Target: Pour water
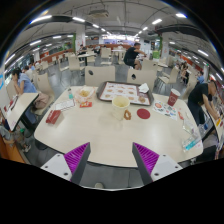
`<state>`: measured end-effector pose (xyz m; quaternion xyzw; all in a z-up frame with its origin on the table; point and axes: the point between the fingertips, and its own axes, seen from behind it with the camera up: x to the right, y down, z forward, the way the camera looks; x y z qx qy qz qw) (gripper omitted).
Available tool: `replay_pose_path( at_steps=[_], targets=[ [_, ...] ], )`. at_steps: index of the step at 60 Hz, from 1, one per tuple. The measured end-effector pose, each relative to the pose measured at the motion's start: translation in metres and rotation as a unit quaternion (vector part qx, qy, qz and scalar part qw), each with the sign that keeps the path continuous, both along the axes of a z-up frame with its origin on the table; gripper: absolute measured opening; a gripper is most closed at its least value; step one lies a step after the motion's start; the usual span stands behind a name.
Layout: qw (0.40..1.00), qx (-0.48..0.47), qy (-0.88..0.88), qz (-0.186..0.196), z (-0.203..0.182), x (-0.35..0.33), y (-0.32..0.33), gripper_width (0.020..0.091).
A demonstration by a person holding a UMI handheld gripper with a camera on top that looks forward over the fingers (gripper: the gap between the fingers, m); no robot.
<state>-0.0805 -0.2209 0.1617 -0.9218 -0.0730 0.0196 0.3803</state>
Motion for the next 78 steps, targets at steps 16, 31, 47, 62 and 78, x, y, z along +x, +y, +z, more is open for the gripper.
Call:
replay_pose_path(
  at_steps=[16,31,47,62,78],
  targets=[
    [0.999,0.002,-0.009,-0.037,-0.011,0.094,-0.005,0.0849],
    [0.995,-0.004,-0.030,-0.091,-0.053,0.238,-0.019,0.0847],
    [0.989,0.026,-0.043,-0.142,-0.090,0.388,0.006,0.0851],
    [0.988,0.063,-0.032,-0.137,-0.118,0.453,0.066,0.0851],
    [0.990,0.107,-0.006,-0.096,-0.121,0.444,0.114,0.0717]
  ],
)
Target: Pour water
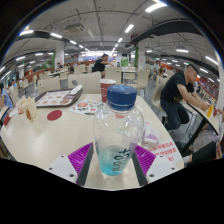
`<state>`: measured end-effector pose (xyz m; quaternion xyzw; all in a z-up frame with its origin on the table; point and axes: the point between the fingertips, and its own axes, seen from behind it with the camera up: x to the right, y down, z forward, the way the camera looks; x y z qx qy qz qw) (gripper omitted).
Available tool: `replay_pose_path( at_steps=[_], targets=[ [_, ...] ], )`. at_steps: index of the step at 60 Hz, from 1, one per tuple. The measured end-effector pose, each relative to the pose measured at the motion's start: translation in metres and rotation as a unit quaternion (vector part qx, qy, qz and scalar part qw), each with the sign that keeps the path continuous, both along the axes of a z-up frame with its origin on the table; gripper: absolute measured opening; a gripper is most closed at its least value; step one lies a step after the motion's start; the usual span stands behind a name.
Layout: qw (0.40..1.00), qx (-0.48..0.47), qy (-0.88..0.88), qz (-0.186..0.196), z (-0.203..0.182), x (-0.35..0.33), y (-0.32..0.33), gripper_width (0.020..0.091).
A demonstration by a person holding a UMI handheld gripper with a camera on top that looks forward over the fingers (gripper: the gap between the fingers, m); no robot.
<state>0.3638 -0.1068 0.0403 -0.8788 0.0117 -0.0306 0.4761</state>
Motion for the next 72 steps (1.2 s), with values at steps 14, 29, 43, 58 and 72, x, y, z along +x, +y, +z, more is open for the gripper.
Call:
replay_pose_path(
  at_steps=[14,29,43,58,72],
  targets=[
    [0.999,0.025,0.009,-0.025,0.002,0.007,0.009,0.0501],
    [0.998,-0.005,0.002,-0.069,0.003,0.012,0.017,0.0455],
    [0.991,-0.003,-0.118,-0.070,0.071,-0.018,0.044,0.0458],
    [0.944,0.035,-0.329,-0.013,0.183,-0.116,0.113,0.0454],
    [0.833,0.038,-0.545,0.088,0.203,-0.241,0.185,0.0454]
  ],
)
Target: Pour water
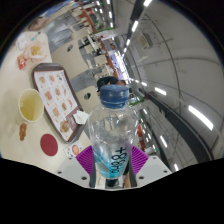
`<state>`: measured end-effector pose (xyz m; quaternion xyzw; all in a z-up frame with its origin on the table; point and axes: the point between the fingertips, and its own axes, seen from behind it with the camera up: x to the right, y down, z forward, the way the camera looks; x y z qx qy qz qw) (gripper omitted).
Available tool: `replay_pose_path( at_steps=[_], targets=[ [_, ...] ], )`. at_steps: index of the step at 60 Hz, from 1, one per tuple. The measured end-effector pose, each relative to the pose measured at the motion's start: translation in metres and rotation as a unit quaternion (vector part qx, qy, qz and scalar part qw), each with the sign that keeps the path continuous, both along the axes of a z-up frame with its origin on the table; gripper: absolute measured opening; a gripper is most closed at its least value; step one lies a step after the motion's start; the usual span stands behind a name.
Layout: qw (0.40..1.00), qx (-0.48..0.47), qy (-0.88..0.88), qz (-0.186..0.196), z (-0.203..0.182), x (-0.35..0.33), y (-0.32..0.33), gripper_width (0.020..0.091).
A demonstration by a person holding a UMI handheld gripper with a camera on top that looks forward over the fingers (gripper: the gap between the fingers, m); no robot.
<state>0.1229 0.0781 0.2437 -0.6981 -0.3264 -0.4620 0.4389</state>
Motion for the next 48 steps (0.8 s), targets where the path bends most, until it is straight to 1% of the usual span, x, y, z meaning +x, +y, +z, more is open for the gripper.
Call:
replay_pose_path(
  at_steps=[7,10,15,20,24,31,37,41,46,48],
  targets=[
    [0.987,-0.026,-0.154,0.032,-0.014,-0.037,0.023,0.0454],
    [0.974,-0.041,-0.218,0.041,-0.028,-0.043,0.033,0.0453],
    [0.944,-0.055,-0.318,0.061,-0.035,-0.059,0.038,0.0454],
    [0.922,-0.071,-0.372,0.079,-0.049,-0.068,0.043,0.0454],
    [0.912,-0.091,-0.392,0.077,-0.059,-0.064,0.040,0.0454],
    [0.911,-0.107,-0.391,0.077,-0.068,-0.058,0.042,0.0456],
    [0.927,-0.098,-0.354,0.075,-0.063,-0.056,0.041,0.0452],
    [0.952,-0.091,-0.284,0.069,-0.057,-0.056,0.041,0.0454],
    [0.984,-0.070,-0.157,0.055,-0.052,-0.054,0.038,0.0455],
    [0.992,-0.062,-0.094,0.055,-0.047,-0.053,0.039,0.0455]
  ],
)
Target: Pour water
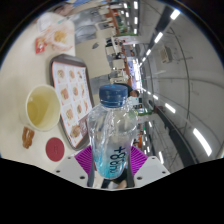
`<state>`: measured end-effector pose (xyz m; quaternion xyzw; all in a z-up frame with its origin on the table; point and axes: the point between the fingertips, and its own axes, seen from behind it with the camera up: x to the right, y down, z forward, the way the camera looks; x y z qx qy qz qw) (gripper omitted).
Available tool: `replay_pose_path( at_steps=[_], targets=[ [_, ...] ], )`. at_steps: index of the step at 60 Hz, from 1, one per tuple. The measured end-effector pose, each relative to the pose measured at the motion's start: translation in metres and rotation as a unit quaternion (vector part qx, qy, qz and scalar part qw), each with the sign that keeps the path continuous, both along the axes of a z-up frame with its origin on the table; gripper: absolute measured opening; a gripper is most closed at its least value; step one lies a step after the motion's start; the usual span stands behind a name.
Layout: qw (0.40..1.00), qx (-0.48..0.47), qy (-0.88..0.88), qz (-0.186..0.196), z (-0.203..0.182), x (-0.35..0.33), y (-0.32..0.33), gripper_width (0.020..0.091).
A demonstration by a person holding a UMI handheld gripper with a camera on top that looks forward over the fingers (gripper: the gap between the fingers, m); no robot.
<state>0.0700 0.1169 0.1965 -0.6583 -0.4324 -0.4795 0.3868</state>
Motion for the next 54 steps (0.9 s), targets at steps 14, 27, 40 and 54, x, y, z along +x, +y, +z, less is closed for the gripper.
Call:
replay_pose_path(
  at_steps=[14,27,40,54],
  targets=[
    [0.921,0.010,0.388,-0.028,-0.005,-0.005,0.006,0.0455],
    [0.824,-0.036,0.563,-0.051,-0.069,-0.002,0.019,0.0453],
    [0.786,-0.077,0.610,-0.070,-0.134,0.001,0.016,0.0454],
    [0.778,-0.073,0.622,-0.052,-0.150,0.006,0.008,0.0480]
  ],
)
